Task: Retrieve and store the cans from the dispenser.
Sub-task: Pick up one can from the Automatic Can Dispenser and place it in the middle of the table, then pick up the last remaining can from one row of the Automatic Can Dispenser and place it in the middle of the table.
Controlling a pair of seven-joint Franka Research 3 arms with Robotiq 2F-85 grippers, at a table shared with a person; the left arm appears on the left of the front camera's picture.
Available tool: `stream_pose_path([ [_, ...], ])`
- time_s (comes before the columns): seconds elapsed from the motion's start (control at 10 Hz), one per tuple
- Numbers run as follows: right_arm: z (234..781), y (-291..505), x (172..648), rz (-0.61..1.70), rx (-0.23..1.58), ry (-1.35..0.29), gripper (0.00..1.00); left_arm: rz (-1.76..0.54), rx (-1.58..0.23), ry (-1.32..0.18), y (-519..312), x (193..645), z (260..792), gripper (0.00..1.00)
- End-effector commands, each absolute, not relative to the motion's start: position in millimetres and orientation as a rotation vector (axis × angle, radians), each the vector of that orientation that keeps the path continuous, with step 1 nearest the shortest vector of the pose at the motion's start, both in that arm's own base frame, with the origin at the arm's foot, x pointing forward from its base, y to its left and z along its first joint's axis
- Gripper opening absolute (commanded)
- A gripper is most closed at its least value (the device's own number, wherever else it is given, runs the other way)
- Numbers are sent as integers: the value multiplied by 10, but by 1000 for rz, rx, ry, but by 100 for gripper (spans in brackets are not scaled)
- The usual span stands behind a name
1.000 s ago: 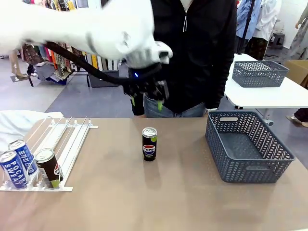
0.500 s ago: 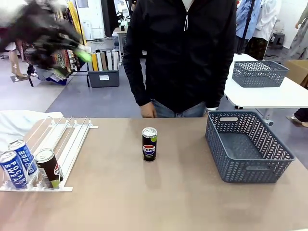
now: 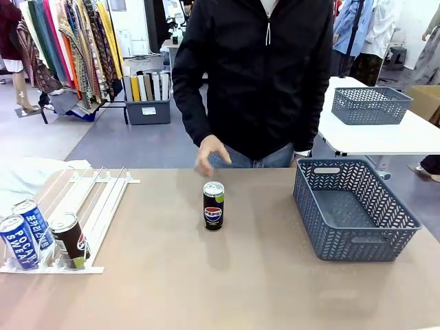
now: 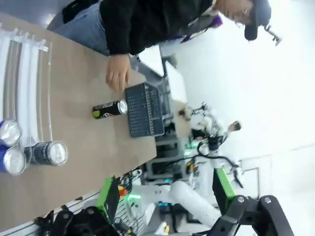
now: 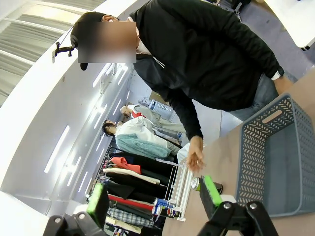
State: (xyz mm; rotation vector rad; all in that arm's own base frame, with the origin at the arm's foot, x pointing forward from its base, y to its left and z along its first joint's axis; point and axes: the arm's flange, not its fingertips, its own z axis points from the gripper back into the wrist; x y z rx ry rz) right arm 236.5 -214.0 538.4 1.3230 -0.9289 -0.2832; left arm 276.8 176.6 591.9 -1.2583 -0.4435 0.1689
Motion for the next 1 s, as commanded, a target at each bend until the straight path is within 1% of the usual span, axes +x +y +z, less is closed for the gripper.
stream_pose_path([
  [0.0, 5426, -2134, 2380, -278, 1348, -955, 100, 221, -1331, -473, 1804, 2636, 5631, 100],
  [0.1, 5426, -2134, 2380, -278, 1348, -955, 100, 226, -1304, -418, 1797, 2618, 5550, 100],
  [0.2, 5426, -2134, 2380, -278, 1348, -955, 100, 222, -1297, -455, 1907, 2625, 5693, 100],
  [0.9, 5426, -2134, 2380, -278, 1348, -955, 100, 222, -1297, -455, 1907, 2625, 5693, 100],
])
